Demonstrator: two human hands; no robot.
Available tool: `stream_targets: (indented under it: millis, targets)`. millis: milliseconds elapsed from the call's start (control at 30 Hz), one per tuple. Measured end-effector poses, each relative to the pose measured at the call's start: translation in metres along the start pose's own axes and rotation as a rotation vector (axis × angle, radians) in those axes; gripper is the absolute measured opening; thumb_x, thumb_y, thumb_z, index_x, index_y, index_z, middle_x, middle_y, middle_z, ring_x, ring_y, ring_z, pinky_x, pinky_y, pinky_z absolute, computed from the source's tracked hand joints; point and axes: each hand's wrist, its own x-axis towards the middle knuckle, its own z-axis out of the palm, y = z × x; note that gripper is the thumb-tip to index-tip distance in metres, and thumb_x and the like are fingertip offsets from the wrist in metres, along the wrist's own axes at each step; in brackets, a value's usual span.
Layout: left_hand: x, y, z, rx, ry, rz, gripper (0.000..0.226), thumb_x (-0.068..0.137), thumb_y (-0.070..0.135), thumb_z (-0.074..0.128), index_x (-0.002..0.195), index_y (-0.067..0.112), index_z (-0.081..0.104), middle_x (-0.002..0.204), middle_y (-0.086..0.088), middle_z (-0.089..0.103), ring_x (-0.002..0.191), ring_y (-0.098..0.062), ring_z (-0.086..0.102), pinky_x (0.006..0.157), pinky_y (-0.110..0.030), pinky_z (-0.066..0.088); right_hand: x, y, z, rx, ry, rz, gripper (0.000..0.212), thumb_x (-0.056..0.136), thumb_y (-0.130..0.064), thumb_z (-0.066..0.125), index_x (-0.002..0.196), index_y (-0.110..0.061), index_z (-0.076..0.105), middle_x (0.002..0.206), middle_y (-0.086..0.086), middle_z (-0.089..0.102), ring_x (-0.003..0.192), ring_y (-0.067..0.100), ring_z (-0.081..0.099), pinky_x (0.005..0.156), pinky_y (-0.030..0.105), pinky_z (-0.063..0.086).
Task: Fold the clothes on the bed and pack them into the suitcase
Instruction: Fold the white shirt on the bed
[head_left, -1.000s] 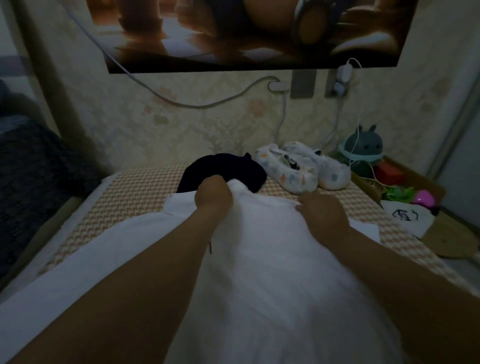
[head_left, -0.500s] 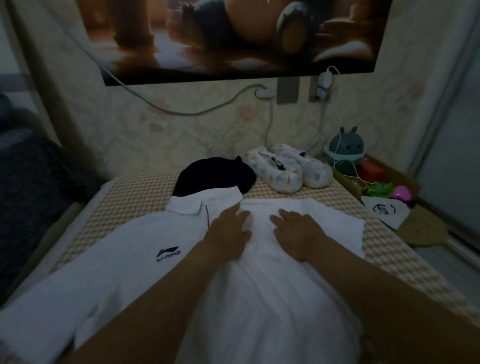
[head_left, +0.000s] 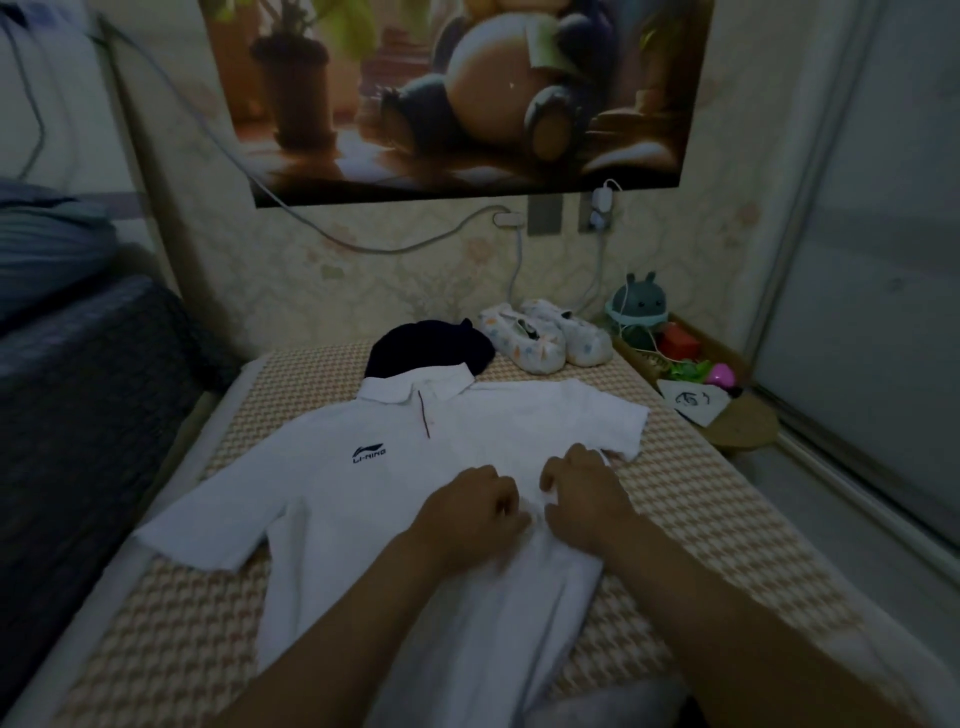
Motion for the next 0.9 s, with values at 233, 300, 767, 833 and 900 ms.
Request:
stream_targets:
  millis: [233,300,767,833,900]
  targets:
    - [-0.05,0.024,0.019,0.243,-0.185,-0.068,0.037,0.084,0.055,0.053,0.104,0.025,0.054,0.115,-0.001,0.043,0.106,-0.025,0.044,0.082,-0.036,0.042,-0.056,0.016,-0.032,-0.037,-0.249,-0.202,0.026,0.08,-0.011,0.057,0.099,-0.028,0.061,0.107,0.0,0.048,0.101,0.019,0.046,0.084,0.029,0.037]
    - [-0.056,0.026,0.016,0.227,-0.155,-0.081,0.023,0.093,0.04,0.048,0.105,0.021,0.055,0.115,-0.003,0.047,0.108,-0.026,0.045,0.082,-0.036,0.041,-0.066,0.019,-0.031,-0.115,-0.315,-0.263,0.037,0.081,-0.021,0.057,0.117,-0.029,0.059,0.118,0.002,0.048,0.107,0.022,0.045,0.091,0.035,0.039]
    - [-0.118,0.018,-0.02,-0.012,-0.049,-0.134,0.026,0.085,0.055,0.058,0.094,0.031,0.051,0.097,0.012,0.049,0.086,-0.008,0.048,0.077,-0.03,0.045,-0.084,0.033,-0.046,-0.278,-0.16,-0.319,0.042,0.077,-0.033,0.059,0.119,-0.032,0.055,0.125,0.004,0.045,0.119,0.026,0.039,0.098,0.037,0.027]
    - [-0.135,0.007,-0.024,0.041,-0.111,-0.163,0.05,0.072,0.072,0.058,0.098,0.031,0.046,0.102,0.012,0.044,0.092,-0.009,0.044,0.08,-0.033,0.045,-0.089,0.012,-0.049,-0.186,-0.224,-0.456,0.062,0.07,-0.036,0.066,0.129,-0.036,0.047,0.134,0.004,0.036,0.123,0.025,0.033,0.1,0.037,0.026]
    - [-0.154,-0.006,-0.024,0.203,-0.249,-0.201,0.074,0.061,0.085,0.05,0.111,0.031,0.044,0.112,0.01,0.039,0.105,-0.012,0.039,0.087,-0.038,0.043,-0.094,-0.009,-0.044,-0.175,-0.341,-0.499,0.067,0.072,-0.032,0.069,0.134,-0.037,0.043,0.138,0.003,0.033,0.125,0.024,0.031,0.103,0.038,0.027]
